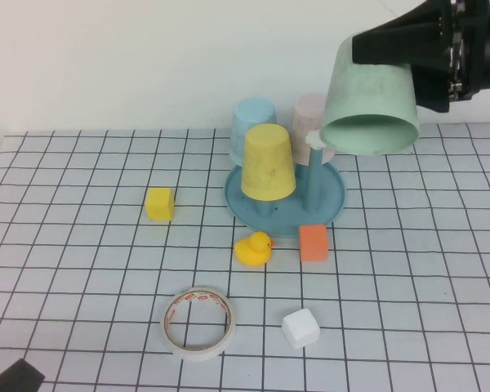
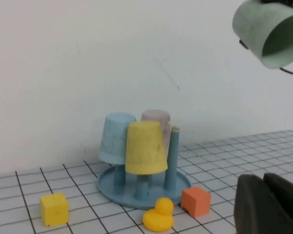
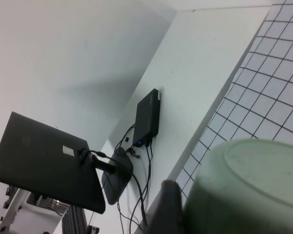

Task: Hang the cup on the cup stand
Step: Place the cup on the cup holder

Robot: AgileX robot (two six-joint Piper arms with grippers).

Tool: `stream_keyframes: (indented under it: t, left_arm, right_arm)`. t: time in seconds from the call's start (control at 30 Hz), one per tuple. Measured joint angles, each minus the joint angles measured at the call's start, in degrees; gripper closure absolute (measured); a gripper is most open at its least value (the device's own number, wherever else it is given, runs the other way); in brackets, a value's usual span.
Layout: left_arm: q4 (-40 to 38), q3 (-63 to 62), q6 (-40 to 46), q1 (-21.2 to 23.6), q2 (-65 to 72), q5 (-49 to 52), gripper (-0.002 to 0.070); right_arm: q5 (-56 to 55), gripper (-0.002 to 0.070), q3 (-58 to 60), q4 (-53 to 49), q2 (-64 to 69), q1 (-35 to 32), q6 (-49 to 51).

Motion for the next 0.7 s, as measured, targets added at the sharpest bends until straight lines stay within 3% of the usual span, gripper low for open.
stream_keyframes:
  t: [0.3, 0.7]
  left_arm:
    - [-0.2, 1.8, 0.0, 0.0, 0.0, 3.1, 0.0675]
    - [0.0, 1.8, 0.0, 0.0, -0.1, 12.7, 0.0675]
  right_arm:
    - [0.0, 0.0078, 0.0, 0.0, 0.0, 0.0, -4.9]
    - [-12.7, 0.0078, 0.0, -3.7, -6.6, 0.0, -31.5]
